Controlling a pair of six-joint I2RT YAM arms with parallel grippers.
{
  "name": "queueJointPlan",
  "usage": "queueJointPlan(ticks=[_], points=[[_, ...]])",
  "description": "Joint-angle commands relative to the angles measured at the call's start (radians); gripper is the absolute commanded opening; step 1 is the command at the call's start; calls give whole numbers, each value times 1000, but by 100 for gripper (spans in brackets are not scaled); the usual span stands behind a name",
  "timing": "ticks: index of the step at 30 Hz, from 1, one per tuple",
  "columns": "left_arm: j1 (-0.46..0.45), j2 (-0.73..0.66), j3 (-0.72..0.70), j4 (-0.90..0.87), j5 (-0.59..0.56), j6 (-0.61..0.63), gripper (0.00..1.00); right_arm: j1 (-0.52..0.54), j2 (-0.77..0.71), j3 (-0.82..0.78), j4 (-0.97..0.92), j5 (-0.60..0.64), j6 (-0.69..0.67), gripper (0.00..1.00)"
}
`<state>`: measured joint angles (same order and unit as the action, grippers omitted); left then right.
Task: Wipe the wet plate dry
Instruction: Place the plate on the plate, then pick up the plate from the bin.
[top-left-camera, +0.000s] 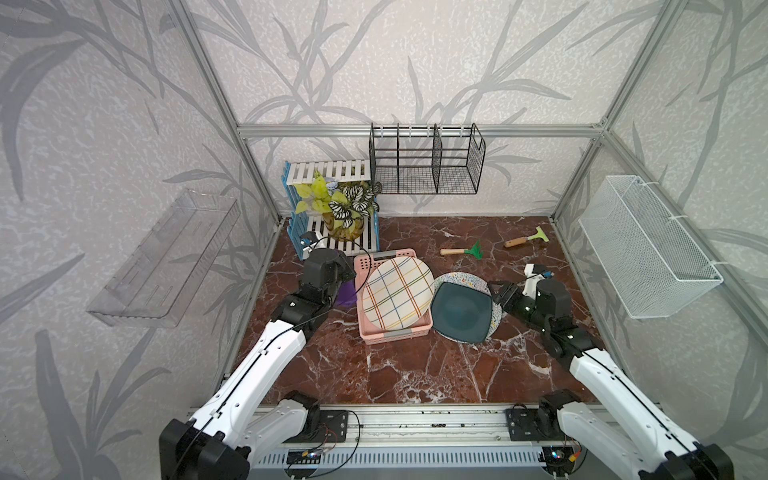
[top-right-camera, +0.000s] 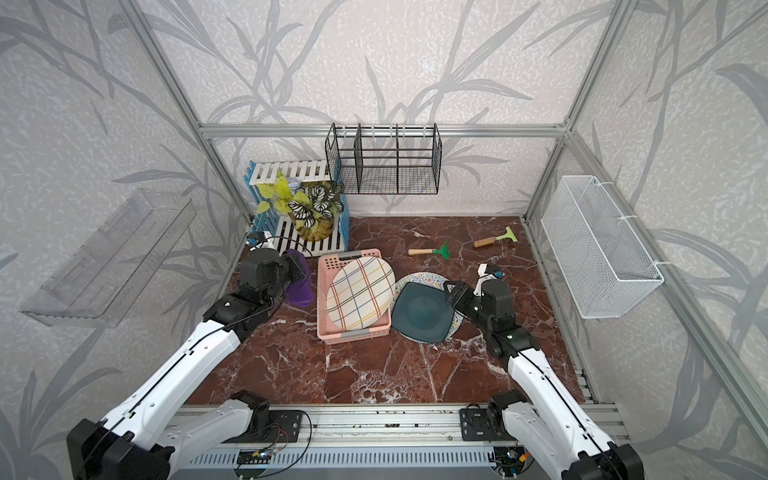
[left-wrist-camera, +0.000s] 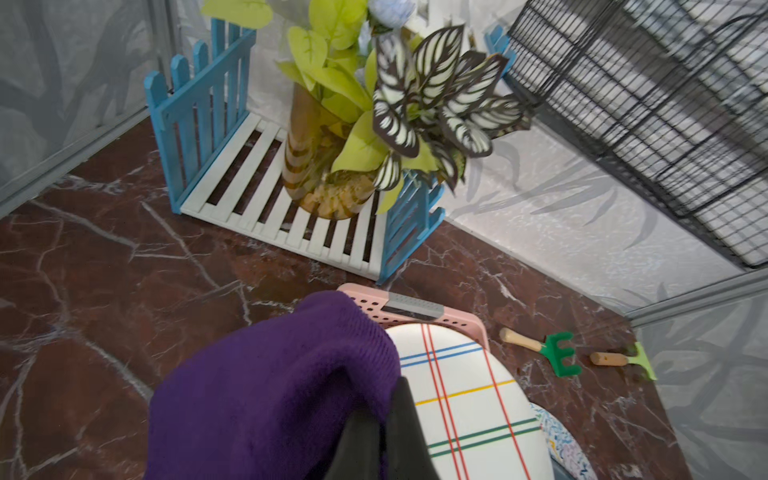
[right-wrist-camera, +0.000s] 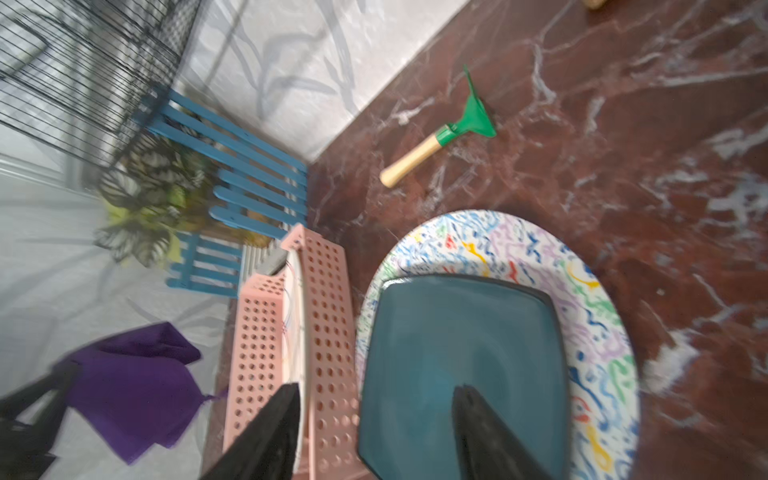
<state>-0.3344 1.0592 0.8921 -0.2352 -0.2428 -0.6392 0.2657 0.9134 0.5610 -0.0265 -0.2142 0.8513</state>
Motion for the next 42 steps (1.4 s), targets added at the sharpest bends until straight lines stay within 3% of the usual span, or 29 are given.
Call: queueJointPlan(ticks=[1, 8, 13, 20, 24, 27, 30, 33, 36, 38, 40, 42], points=[[12, 60, -48, -33, -70, 3, 0, 90, 203, 155, 14, -66, -32, 51], [17, 163, -140, 95, 6, 3, 0, 208, 648, 404, 136, -123, -32, 57], [19, 236, -173, 167, 140, -8, 0, 242, 828, 511, 195, -180, 4, 48], [11, 304, -272, 386, 330, -98, 0, 259, 796, 521, 251, -251, 57, 33], [5, 303, -279, 412, 344, -108, 0, 306, 754, 517, 234, -226, 58, 35], [5, 284, -280, 409, 330, -105, 0, 327, 813, 514, 263, -214, 89, 44], [6, 259, -279, 393, 322, -103, 0, 335, 894, 538, 264, -214, 106, 45], [9, 216, -271, 358, 302, -94, 0, 335, 934, 557, 261, -213, 118, 34], [23, 146, -234, 263, 261, -69, 0, 333, 896, 566, 246, -199, 96, 11], [34, 79, -191, 204, 233, -52, 0, 325, 850, 572, 234, -193, 88, 1], [36, 5, -138, 185, 217, -16, 0, 314, 800, 565, 242, -192, 99, 0], [34, -47, -73, 203, 275, 17, 0, 308, 718, 553, 275, -201, 115, 0]])
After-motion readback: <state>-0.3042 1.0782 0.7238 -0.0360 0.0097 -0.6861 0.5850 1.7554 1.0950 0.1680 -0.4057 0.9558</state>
